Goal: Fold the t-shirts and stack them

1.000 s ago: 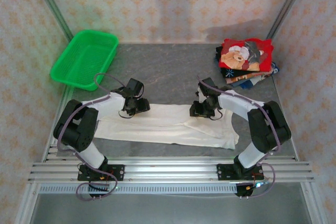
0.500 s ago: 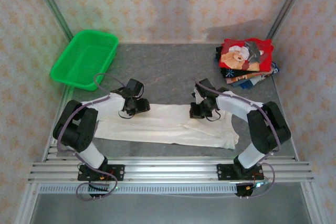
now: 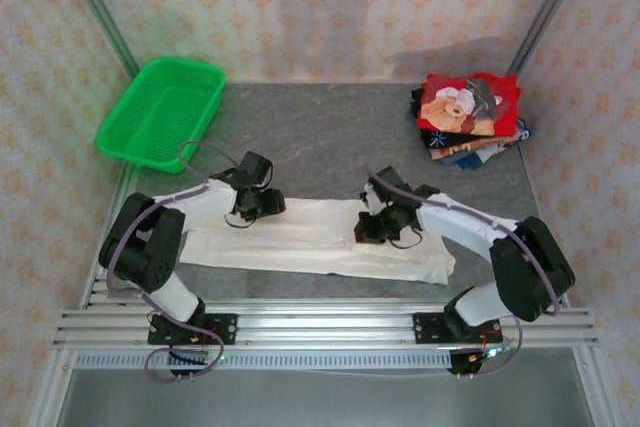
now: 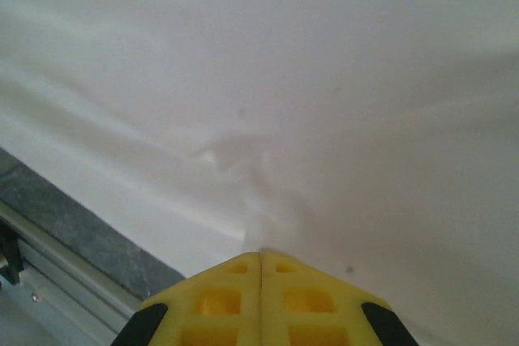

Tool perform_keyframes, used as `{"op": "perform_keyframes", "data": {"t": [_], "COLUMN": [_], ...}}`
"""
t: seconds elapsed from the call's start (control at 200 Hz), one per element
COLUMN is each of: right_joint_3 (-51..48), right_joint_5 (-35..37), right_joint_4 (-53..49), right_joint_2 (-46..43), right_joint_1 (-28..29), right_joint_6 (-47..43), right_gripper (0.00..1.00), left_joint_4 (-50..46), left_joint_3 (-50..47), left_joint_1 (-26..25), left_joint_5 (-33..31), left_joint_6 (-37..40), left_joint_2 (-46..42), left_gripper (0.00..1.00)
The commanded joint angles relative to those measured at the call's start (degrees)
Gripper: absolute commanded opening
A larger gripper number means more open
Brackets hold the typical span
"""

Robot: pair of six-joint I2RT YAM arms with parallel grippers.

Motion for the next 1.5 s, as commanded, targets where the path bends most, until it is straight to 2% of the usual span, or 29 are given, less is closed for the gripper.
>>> {"op": "perform_keyframes", "data": {"t": [0.0,0.155,0.22,0.415,0.525,0.665,0.761,0.876,1.046,1.231,1.496], "right_joint_3": [-2.42,-6.14,-6.92,-5.72,-3.92,-1.79,-0.84,0.04,2.20,-2.49,-7.32], "right_joint_5": [-0.89,1.12,2.73,12.29,18.92,26.22,28.65,26.44,25.16,25.00,21.28], "right_joint_4": [3.52,5.81,4.98,-0.40,-4.42,-12.21,-13.24,-9.93,-13.07,-15.49,-20.84], "right_joint_2": [-2.34,-4.38,-6.35,-18.16,-21.47,-17.63,-14.26,-7.91,-0.06,-4.49,-11.00], "right_joint_1": [5.03,10.40,11.40,11.50,9.11,3.12,-0.81,-4.67,-4.79,-4.70,-3.29], "right_joint_6": [6.80,13.88,15.75,18.28,19.60,20.53,19.48,18.08,14.39,14.50,16.82], "right_gripper": [0.00,0.00,0.15,0.32,0.42,0.39,0.36,0.31,0.22,0.18,0.16], "left_joint_4": [-3.72,-3.33,-3.43,-4.91,-4.77,-3.83,-3.28,-3.40,-3.17,-3.02,-3.06], "left_joint_3": [-2.08,-2.42,-2.32,-1.09,-0.91,-0.85,-0.56,0.24,0.45,0.30,0.81], "left_joint_1": [-0.13,-0.12,-0.14,-0.09,-0.12,-0.12,-0.08,-0.05,-0.07,-0.11,-0.11], "left_joint_5": [0.22,0.27,0.23,-0.60,-0.56,0.01,0.67,1.02,0.90,0.80,0.72], "left_joint_6": [1.02,1.16,1.24,1.97,1.95,1.95,1.94,1.95,1.95,1.95,1.95], "left_joint_2": [-0.48,-0.49,-0.53,-0.92,-0.61,0.55,1.13,2.17,3.23,3.82,5.65], "left_gripper": [0.56,0.56,0.56,0.56,0.56,0.56,0.57,0.57,0.57,0.56,0.57]}}
